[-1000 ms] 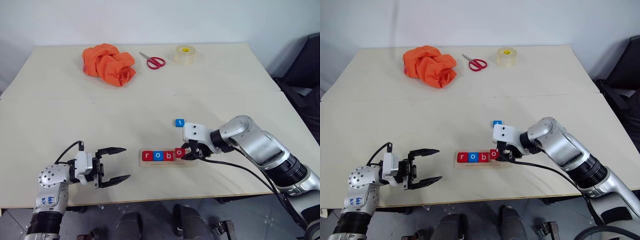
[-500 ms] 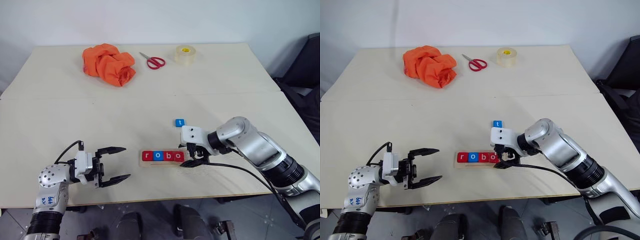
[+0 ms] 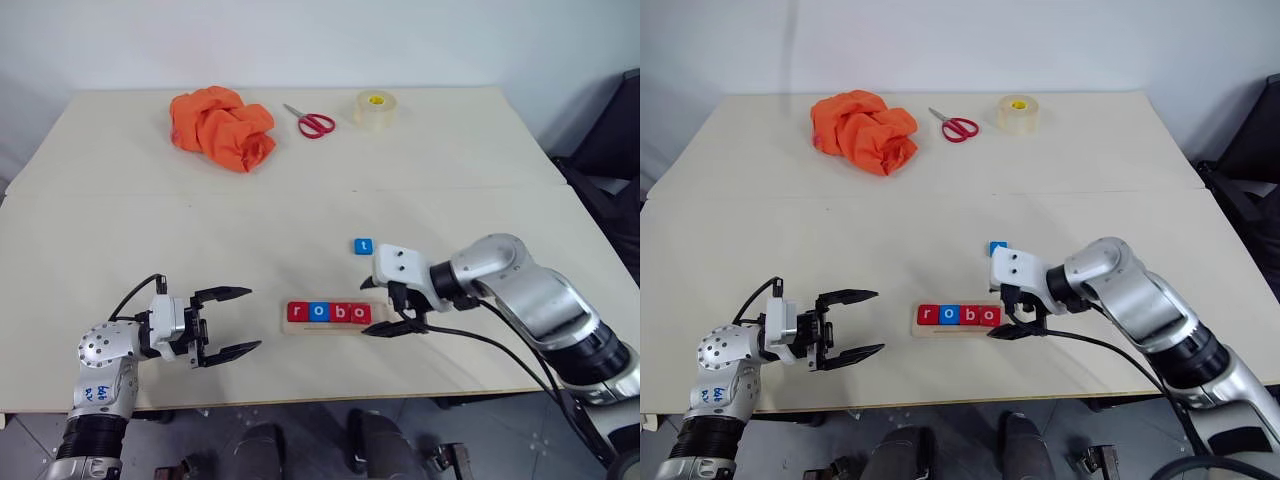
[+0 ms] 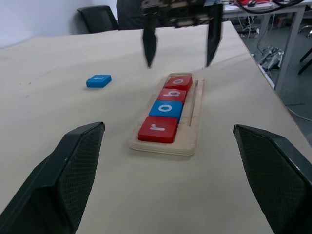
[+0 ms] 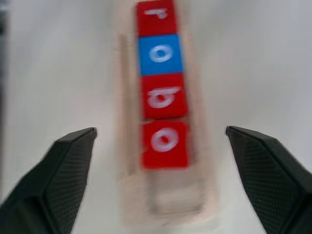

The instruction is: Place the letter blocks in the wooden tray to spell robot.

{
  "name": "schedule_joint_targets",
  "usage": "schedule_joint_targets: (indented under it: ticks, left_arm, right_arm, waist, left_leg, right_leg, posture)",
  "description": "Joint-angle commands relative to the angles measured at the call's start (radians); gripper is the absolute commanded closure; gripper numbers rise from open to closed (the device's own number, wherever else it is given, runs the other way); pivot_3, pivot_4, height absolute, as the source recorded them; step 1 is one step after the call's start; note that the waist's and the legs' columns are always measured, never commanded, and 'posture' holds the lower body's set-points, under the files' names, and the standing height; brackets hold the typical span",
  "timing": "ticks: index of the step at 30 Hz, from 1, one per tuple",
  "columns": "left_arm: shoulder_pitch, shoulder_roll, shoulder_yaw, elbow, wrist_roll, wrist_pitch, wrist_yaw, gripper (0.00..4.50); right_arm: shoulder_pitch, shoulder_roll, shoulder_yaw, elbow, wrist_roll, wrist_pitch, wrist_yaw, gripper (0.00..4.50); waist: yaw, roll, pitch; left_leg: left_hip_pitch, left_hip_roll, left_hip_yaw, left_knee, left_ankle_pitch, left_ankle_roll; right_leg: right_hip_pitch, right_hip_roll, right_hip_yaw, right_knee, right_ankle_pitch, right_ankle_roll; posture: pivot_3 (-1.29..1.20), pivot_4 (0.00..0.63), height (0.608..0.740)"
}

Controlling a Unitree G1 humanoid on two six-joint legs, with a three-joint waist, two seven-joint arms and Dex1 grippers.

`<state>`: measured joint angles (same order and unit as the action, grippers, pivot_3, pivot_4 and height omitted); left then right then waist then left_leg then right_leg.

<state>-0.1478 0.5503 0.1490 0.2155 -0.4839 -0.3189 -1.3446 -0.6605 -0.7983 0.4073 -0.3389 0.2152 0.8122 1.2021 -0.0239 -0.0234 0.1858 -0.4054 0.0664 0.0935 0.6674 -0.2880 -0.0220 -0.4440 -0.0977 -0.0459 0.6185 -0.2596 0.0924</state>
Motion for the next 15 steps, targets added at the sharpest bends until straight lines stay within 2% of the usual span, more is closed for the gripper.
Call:
schedule_joint_targets:
  ticks: [1, 10, 15]
  left_arm:
    - [-0.010, 0.001, 0.007, 0.001, -0.010, -0.012, -0.002, 0.00]
    - [-0.015, 0.000, 0.000, -0.003, -0.011, -0.003, -0.007, 0.00]
    - [-0.007, 0.004, 0.002, -0.015, -0.013, 0.001, -0.005, 0.00]
  right_arm:
    - [0.026, -0.016, -0.032, -0.048, 0.025, 0.009, -0.009, 1.35]
    - [0.051, 0.023, 0.011, 0.020, 0.006, -0.055, -0.014, 4.48]
    - [0.036, 0.045, 0.028, 0.080, -0.016, -0.094, -0.021, 4.48]
  waist:
    - [-0.004, 0.000, 0.000]
    - [-0.003, 0.000, 0.000]
    - [-0.003, 0.000, 0.000]
  left_leg:
    - [0.000, 0.000, 0.000, 0.000, 0.000, 0.000]
    - [0.001, 0.000, 0.000, 0.000, 0.000, 0.000]
    - [0.001, 0.000, 0.000, 0.000, 0.000, 0.000]
  right_leg:
    - [0.000, 0.000, 0.000, 0.000, 0.000, 0.000]
    - [0.000, 0.001, 0.000, 0.001, 0.000, 0.000]
    - [0.000, 0.001, 0.000, 0.001, 0.000, 0.000]
  posture:
    - [0.00, 0.150, 0.740]
    - [0.00, 0.150, 0.740]
    - [0.00, 0.150, 0.740]
